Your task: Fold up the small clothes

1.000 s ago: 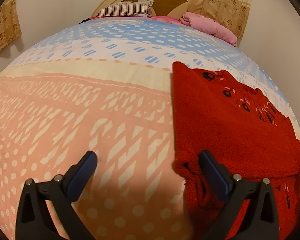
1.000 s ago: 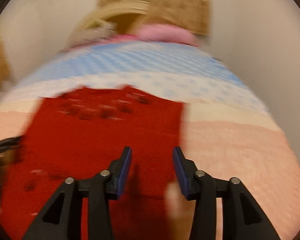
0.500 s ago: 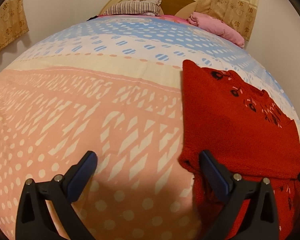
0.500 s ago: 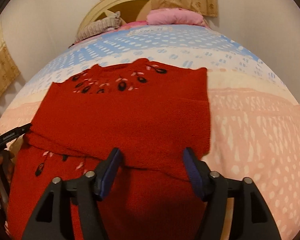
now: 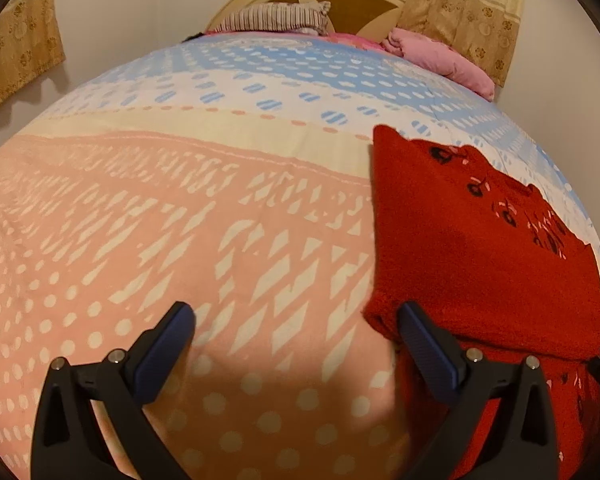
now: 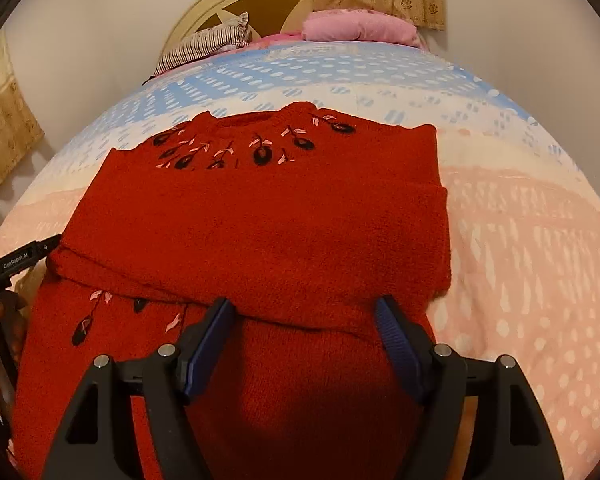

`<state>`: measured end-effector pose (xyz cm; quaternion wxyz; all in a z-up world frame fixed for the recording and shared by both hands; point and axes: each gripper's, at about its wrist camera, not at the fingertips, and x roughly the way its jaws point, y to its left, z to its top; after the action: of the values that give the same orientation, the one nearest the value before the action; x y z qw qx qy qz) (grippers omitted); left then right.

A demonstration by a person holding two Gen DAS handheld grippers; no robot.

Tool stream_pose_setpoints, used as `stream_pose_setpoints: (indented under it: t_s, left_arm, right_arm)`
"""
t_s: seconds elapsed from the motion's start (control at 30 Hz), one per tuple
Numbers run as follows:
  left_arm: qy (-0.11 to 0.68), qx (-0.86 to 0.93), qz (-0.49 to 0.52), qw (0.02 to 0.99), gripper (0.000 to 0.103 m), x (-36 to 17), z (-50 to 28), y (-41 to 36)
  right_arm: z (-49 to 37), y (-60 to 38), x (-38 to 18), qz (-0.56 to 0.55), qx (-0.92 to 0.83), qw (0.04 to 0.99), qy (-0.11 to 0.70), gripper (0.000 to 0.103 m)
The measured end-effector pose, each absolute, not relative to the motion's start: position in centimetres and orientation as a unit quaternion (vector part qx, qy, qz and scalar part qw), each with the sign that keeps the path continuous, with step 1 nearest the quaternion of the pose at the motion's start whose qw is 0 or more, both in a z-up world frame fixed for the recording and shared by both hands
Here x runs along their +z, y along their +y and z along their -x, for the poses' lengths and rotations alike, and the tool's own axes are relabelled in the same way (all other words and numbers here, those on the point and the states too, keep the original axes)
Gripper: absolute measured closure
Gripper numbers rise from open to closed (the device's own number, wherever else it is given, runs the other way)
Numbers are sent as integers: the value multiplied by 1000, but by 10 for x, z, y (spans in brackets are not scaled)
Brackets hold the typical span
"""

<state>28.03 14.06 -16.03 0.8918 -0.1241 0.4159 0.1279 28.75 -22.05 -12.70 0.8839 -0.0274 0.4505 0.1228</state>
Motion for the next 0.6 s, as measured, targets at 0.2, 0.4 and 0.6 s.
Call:
stream_pose_setpoints:
  t_s: [0.2,0.4,0.6]
  left_arm:
    - [404,136,97,899,0,-152,-264,134]
    - [392,112,86,909,0,-141,-244,126]
    - [378,75,50,922,0,-132,-220,104]
  right_arm:
    - [-286,-233,-130,-7,138,881,453,27]
    - [-280,-234,-127,-19,143,883,446,24]
    - [-255,-246,-121,-60,144,883,443,23]
